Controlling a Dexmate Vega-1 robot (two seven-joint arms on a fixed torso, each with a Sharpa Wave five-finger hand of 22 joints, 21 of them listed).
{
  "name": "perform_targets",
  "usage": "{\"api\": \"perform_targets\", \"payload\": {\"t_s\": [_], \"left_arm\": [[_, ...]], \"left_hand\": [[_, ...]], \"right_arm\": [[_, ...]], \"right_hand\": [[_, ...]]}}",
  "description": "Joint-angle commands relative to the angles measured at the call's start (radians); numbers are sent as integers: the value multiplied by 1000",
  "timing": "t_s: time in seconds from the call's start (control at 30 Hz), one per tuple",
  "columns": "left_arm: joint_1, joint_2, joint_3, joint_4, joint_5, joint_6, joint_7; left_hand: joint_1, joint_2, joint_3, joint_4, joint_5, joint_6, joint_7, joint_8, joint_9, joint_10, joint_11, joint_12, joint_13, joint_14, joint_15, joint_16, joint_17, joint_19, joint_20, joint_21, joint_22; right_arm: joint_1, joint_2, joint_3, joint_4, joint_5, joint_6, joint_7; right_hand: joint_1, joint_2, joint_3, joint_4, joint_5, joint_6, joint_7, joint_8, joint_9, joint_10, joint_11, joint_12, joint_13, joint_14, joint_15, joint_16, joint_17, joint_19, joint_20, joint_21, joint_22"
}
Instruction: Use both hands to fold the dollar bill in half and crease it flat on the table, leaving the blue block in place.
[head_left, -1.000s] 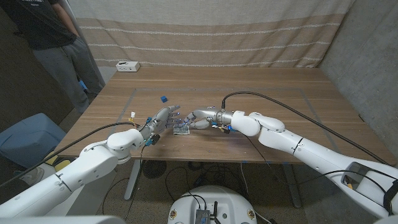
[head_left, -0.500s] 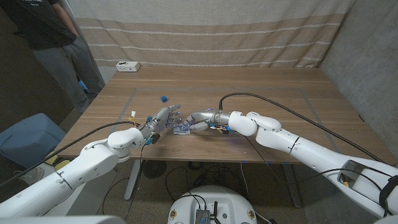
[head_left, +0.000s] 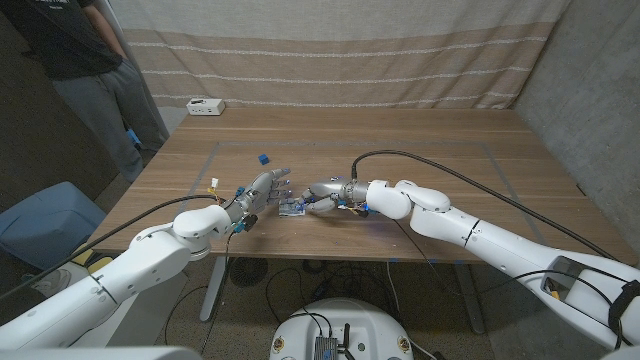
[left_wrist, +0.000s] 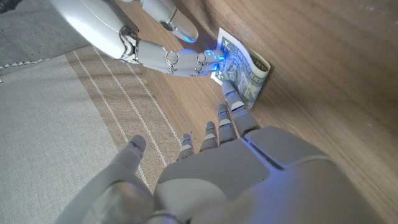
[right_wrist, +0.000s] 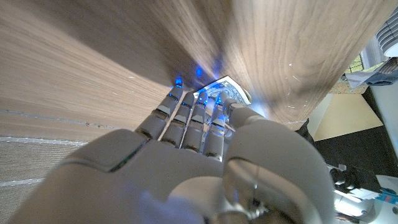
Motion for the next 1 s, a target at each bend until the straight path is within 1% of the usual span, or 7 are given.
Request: {"api": "perform_targets", "payload": {"t_s": [0.03,0.27,0.43,0.53,0.6,0.8,1.0], "left_arm": [[8,-1,-5,3,10,-36,-1],[43,6,-22,-29,103,-111,65],[68,18,-26,-71,289,-162,179],[78,34,-20,-124,444,-112,276],[81,46,-11,-164,551,-45,333],[72,66,19,-243,758,144,379],[49,97,54,-282,895,269,343]], "left_hand": [[4,-5,-3,1,5,-2,0,8,0,2,2,6,-1,3,-2,4,3,9,-1,8,1],[31,1,3,-24,3,80,1,31,-1,83,-30,35,-1,44,-46,14,0,22,7,15,1],[120,23,44,-126,9,280,21,60,-1,221,-79,64,1,134,-97,21,-2,36,-1,21,4],[180,48,69,-203,21,478,61,88,4,358,-115,91,5,213,-130,29,2,13,-17,22,12],[205,69,69,-230,29,590,91,105,6,445,-126,109,7,271,-153,47,11,4,-26,26,16],[273,124,41,-255,60,848,173,160,16,662,-103,186,48,407,-203,140,72,21,-64,56,30],[334,141,52,-271,85,921,171,178,24,714,-85,213,68,451,-209,181,99,37,-79,72,34]], "right_arm": [[6,-2,-22,-8,-38,-9,12],[13,2,-33,-9,-67,-14,16],[15,5,-35,-7,-72,-13,19],[15,6,-34,-6,-73,-14,19],[15,7,-33,-5,-71,-14,19],[16,7,-33,-5,-73,-19,22],[19,9,-35,-6,-75,-19,26]], "right_hand": [[7,-4,3,4,2,13,-2,6,1,16,-10,7,5,4,-40,8,6,4,3,3,3],[9,-4,3,5,2,31,-5,11,1,32,-12,12,5,5,-41,10,7,4,3,4,3],[11,-5,4,3,3,35,-4,11,1,37,-11,12,5,6,-43,10,7,4,3,5,3],[12,-5,4,2,3,36,-4,11,1,38,-9,12,4,6,-43,11,7,4,3,5,3],[13,-6,4,0,3,37,-3,10,1,39,-5,12,4,6,-43,11,7,5,3,5,3],[16,-6,4,-2,2,38,-2,9,1,38,-4,11,4,6,-43,11,6,5,3,6,3],[18,-7,3,-3,2,38,1,8,1,37,-5,9,4,7,-44,12,6,5,4,6,3]]}}
